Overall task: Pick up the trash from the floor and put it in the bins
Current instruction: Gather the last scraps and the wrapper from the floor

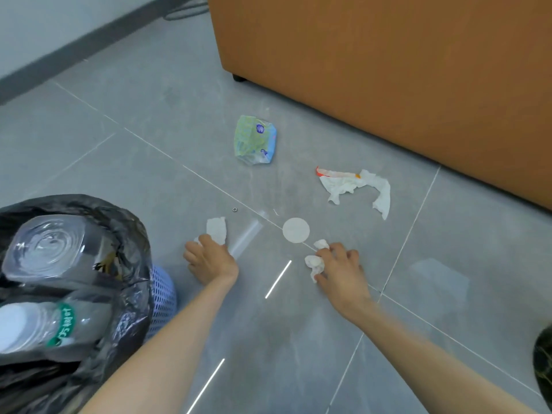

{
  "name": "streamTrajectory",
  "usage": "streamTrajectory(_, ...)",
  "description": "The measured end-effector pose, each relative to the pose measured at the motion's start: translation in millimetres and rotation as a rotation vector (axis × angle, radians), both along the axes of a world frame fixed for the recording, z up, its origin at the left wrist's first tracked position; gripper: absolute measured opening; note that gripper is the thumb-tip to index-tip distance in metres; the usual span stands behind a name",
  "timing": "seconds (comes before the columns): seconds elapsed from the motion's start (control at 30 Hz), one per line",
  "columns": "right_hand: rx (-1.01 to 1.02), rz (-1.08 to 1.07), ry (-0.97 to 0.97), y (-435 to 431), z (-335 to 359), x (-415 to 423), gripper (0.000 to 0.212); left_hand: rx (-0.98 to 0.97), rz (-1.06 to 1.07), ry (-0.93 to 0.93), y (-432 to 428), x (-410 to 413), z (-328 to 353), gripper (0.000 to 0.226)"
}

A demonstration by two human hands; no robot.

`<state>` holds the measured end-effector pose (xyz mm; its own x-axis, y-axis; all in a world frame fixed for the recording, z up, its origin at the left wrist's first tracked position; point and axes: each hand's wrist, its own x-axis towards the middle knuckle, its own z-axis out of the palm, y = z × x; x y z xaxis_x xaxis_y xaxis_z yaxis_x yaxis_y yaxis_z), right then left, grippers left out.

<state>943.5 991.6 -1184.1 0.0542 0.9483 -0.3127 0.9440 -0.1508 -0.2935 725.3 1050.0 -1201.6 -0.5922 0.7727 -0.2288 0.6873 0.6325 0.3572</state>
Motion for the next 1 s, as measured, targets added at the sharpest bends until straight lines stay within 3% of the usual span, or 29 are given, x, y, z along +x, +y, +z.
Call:
streamTrajectory(0.2, 0.053, -0.044, 0.101, -1, -6, 10, 0.043, 0.115, -0.109, -0.024, -7, 10, -6, 0.019)
streamTrajectory(0.43, -0.008, -0.192, 0.184, 1, -5, 15, 0.024, 0.247, -0.586, -0.169, -2, 53, 10, 0.023)
streamTrajectory(0.63, -0.052, -0.32, 0.214, -1, -8, 19, 0.028, -0.071, -0.977, -0.095, 25, 88, 13, 0.043)
streamTrajectory(0.73, 0.024, -0.387, 0.379, -5, -12, 18, 0.022, -0.174, -1.072, -0.001, 24, 92, 7, 0.048)
streamTrajectory(0.8, 0.053, -0.413, 0.442, -7, -12, 19, 0.021, -0.081, -1.087, 0.049, 22, 92, 5, 0.042)
streamTrajectory(1.0, 0.057, -0.348, 0.392, -1, -7, 24, 0.016, -0.022, -1.078, -0.072, 28, 93, 11, 0.036)
